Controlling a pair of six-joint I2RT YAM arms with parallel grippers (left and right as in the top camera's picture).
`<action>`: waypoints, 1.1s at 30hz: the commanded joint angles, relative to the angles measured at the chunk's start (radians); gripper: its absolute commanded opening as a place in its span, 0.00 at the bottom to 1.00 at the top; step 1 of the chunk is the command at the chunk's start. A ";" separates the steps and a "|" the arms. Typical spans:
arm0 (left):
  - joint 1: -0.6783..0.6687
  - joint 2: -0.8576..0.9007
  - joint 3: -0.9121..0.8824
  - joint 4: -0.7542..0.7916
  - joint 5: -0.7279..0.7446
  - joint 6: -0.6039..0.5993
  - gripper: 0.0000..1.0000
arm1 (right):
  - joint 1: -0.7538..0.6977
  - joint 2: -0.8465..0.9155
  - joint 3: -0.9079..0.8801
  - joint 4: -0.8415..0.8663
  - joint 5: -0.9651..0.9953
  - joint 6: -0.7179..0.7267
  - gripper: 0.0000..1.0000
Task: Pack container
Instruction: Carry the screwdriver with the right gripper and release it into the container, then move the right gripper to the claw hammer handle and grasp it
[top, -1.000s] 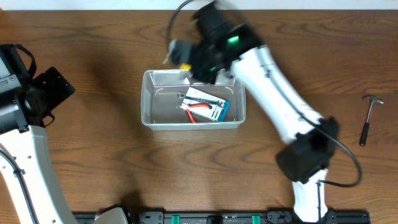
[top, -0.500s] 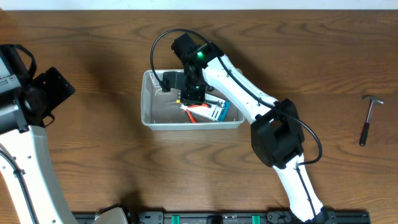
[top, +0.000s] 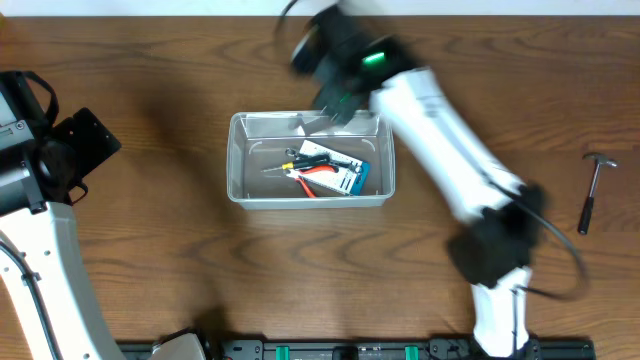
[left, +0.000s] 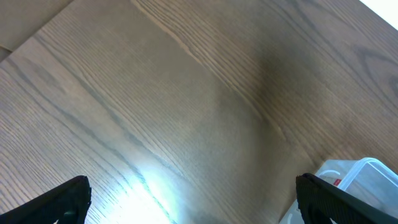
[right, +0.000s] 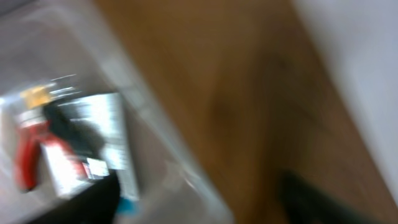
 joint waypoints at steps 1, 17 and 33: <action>0.005 -0.010 0.006 -0.003 -0.005 0.003 0.98 | -0.189 -0.166 0.037 -0.060 0.158 0.345 0.99; 0.005 -0.010 0.006 -0.010 -0.005 0.002 0.98 | -0.994 -0.084 -0.096 -0.245 0.018 0.461 0.99; 0.003 -0.010 0.006 -0.015 -0.004 0.002 0.98 | -1.134 0.237 -0.136 -0.126 -0.150 0.167 0.99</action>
